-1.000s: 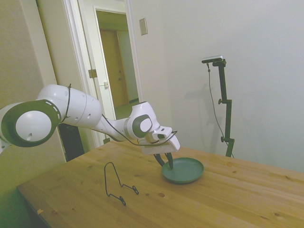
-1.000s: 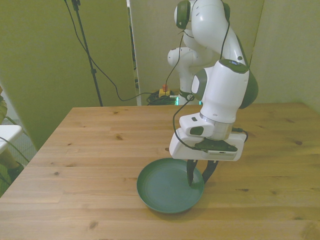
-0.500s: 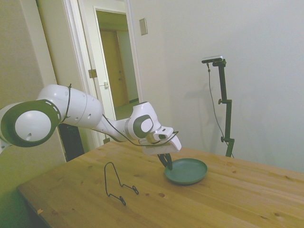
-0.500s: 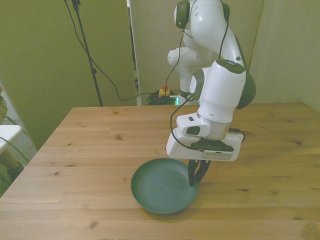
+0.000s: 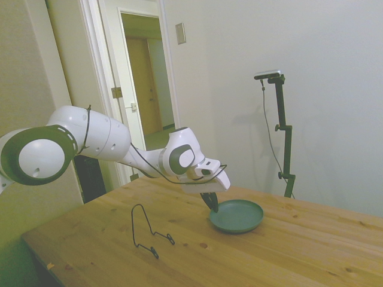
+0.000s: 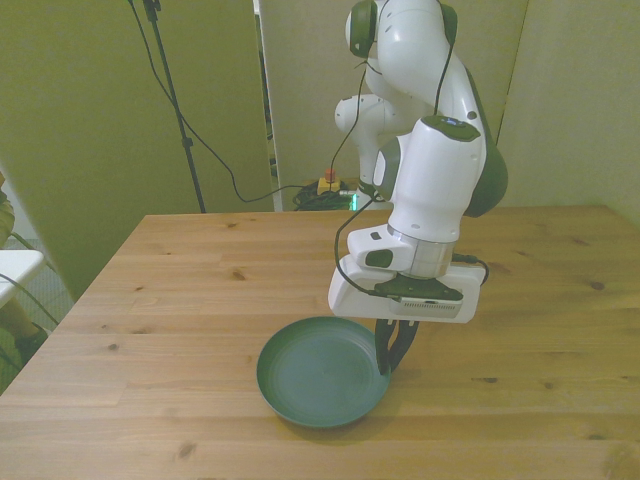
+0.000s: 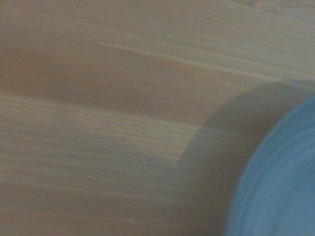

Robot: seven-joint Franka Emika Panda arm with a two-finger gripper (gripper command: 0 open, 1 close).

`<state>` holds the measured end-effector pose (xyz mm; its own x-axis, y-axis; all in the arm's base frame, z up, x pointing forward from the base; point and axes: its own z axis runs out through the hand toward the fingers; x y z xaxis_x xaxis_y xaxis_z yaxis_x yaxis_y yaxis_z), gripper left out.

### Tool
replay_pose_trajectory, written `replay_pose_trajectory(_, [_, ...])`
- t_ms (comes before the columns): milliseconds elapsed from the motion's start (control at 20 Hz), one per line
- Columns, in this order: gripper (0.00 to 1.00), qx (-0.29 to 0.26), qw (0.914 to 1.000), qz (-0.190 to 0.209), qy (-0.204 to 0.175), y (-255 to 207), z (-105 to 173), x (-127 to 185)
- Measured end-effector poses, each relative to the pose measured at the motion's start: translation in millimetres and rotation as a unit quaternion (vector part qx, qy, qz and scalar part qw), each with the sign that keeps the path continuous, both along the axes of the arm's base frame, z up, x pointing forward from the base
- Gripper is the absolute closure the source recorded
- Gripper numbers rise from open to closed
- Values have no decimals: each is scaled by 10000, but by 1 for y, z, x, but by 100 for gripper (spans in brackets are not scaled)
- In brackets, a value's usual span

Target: Load the plate

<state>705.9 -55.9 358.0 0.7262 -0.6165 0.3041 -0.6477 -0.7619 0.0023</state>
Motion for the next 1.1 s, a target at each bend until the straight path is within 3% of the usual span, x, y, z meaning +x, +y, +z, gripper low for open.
replay_pose_trajectory(400, [100,435,9987,33,-267,24,30,1])
replay_pose_trajectory(750, [100,879,9943,171,-573,49,86,5])
replay_pose_trajectory(1100, [100,994,9916,277,-781,64,113,8])
